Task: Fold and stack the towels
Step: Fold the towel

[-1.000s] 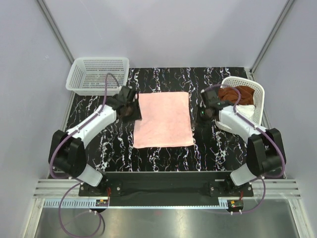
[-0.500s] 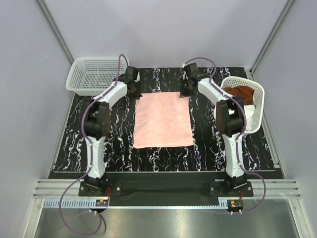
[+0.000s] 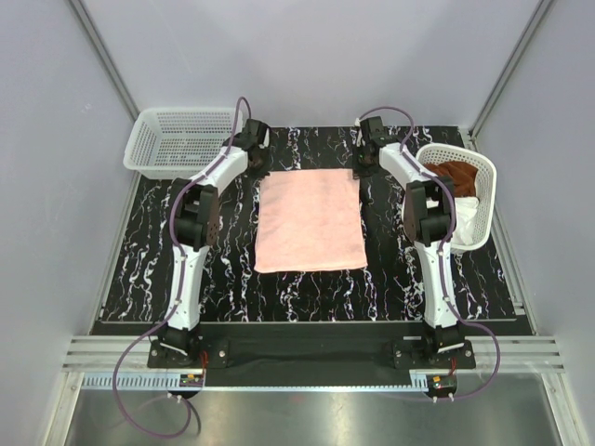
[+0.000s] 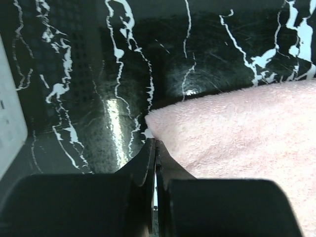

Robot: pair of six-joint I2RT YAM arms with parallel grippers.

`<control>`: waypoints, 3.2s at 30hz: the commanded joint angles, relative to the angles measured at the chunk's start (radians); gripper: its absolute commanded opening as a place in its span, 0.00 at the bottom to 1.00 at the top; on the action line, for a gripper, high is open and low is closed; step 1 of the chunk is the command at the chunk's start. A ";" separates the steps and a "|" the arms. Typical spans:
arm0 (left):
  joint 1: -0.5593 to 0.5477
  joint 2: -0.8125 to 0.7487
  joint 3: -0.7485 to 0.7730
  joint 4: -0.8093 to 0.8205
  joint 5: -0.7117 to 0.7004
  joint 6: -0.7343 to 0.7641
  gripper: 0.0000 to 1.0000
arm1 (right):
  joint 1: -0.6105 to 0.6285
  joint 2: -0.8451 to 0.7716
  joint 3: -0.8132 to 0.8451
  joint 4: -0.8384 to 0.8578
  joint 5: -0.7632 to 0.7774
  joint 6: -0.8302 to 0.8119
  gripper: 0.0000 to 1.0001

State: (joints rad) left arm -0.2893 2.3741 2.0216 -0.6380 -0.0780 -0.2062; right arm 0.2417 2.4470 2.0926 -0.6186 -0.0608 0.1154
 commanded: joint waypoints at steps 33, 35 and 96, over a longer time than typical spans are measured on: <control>0.022 0.027 0.147 0.000 0.156 0.565 0.49 | -0.122 0.113 0.282 -0.115 -0.425 -0.276 0.39; 0.024 0.030 0.144 -0.002 0.182 0.583 0.49 | -0.122 0.129 0.305 -0.130 -0.461 -0.290 0.40; 0.002 0.083 0.172 0.033 0.219 0.734 0.00 | -0.145 0.244 0.508 -0.237 -0.507 -0.316 0.00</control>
State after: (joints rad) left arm -0.2855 2.5195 2.2189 -0.6727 0.1474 0.5304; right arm 0.1020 2.7304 2.5984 -0.9051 -0.5426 -0.1814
